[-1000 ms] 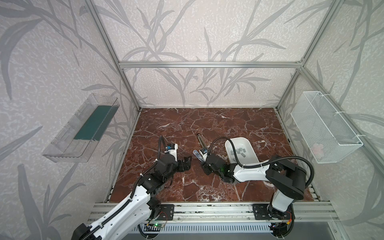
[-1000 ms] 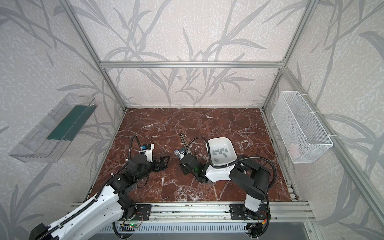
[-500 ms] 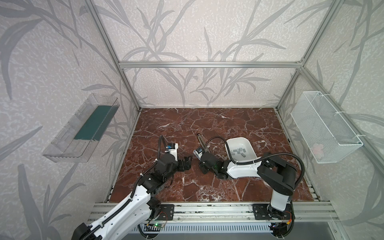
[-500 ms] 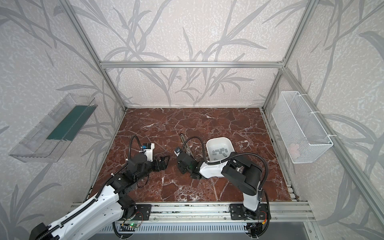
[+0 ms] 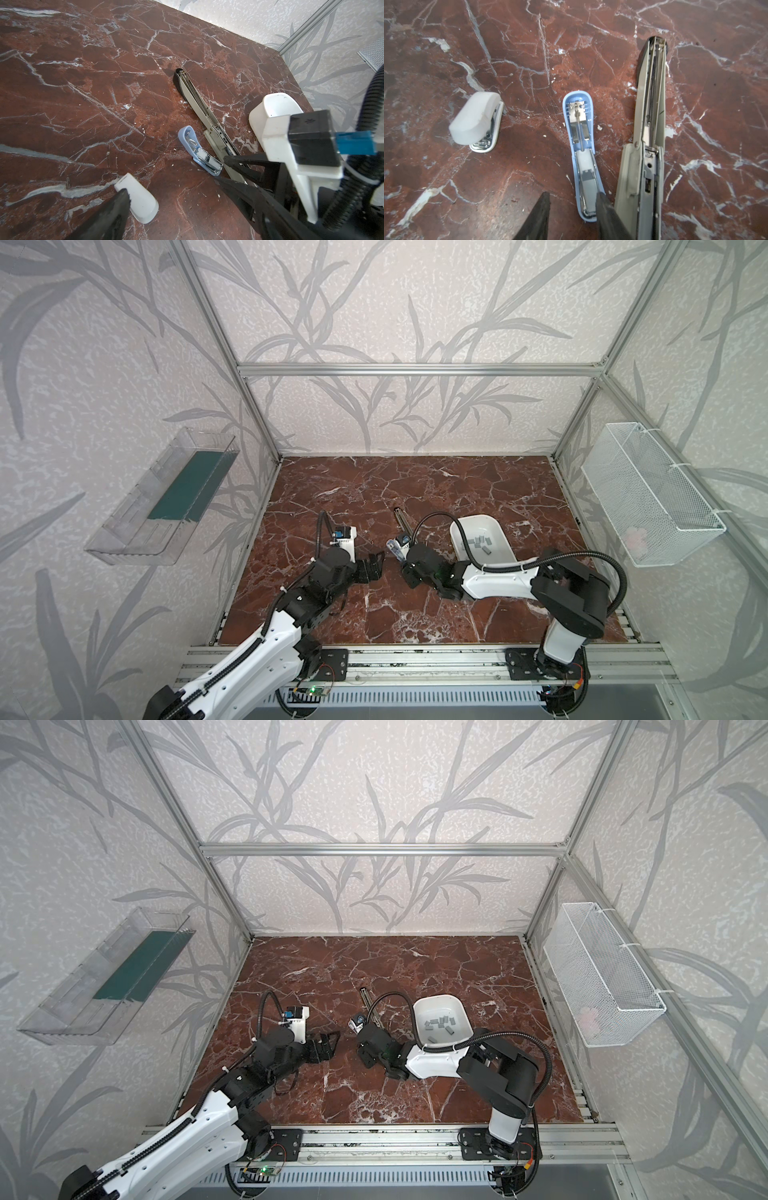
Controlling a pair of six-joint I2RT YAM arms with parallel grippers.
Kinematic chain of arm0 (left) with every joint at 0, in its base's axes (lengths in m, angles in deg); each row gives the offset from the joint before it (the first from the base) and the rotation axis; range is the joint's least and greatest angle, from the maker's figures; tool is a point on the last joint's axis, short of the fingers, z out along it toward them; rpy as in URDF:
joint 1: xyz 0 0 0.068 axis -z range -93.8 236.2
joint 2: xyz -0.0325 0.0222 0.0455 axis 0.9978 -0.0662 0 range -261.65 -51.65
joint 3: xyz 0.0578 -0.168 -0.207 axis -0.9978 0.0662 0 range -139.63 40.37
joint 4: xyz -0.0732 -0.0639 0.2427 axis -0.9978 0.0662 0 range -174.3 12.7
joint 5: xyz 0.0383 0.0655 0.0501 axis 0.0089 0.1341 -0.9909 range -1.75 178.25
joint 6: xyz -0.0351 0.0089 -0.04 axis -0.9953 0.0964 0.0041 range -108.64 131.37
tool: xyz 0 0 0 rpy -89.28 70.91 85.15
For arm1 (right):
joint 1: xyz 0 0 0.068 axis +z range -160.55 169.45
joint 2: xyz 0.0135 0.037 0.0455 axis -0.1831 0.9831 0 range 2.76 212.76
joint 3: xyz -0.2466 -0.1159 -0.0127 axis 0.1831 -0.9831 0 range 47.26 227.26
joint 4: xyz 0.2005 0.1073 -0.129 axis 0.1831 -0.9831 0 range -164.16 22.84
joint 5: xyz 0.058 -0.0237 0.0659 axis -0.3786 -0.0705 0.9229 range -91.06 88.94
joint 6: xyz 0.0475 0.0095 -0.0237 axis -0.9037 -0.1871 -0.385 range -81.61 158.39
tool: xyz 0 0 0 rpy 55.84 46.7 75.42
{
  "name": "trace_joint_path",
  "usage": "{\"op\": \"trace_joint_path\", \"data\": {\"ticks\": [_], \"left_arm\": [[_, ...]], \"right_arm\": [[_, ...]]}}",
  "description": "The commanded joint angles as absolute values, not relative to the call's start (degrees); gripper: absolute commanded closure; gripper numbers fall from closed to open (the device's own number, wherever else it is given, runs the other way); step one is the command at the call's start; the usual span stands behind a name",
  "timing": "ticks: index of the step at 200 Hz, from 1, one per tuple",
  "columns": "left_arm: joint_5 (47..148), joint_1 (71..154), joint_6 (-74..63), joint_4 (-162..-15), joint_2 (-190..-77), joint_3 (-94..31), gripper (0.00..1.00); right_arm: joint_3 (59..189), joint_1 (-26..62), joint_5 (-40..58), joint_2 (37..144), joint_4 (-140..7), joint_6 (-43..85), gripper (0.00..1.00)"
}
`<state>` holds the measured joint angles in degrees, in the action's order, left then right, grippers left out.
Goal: Load the staples into the stapler
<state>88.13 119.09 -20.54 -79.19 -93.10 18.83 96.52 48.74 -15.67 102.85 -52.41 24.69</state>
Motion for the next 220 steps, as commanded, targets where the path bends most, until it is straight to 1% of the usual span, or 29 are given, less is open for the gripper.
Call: {"op": "trace_joint_path", "data": {"ticks": [1, 42, 89, 92, 98, 125, 166, 220], "left_arm": [[87.63, 119.04, -20.02, -79.99, -92.87, 17.69, 0.07], [87.7, 119.06, -20.06, -79.8, -92.96, 17.84, 0.07], [87.56, 119.01, -20.1, -80.28, -93.07, 17.96, 0.06], [87.59, 118.99, -20.12, -80.42, -93.08, 17.91, 0.06], [87.61, 119.06, -20.1, -80.51, -93.12, 17.91, 0.07], [87.54, 119.01, -20.14, -80.95, -93.71, 17.96, 0.07], [87.97, 119.0, -20.01, -81.27, -94.79, 17.7, 0.07], [87.85, 119.02, -19.72, -81.48, -94.9, 17.56, 0.07]], "right_arm": [[96.1, 48.56, -16.97, 102.38, -53.13, 24.27, 0.6], [98.75, 48.52, -17.21, 107.17, -54.74, 23.84, 0.6], [99.98, 48.59, -16.84, 109.74, -55.21, 23.8, 0.6], [100.12, 47.02, -16.88, 109.83, -55.29, 23.86, 0.6], [100.17, 46.8, -16.8, 110.04, -55.28, 23.8, 0.6], [100.52, 46.72, -16.33, 110.75, -55.36, 23.87, 0.63], [100.62, 46.67, -15.78, 110.01, -55.69, 24.03, 0.65], [99.02, 46.8, -10.83, 105.47, -54.77, 23.88, 0.65]]}}
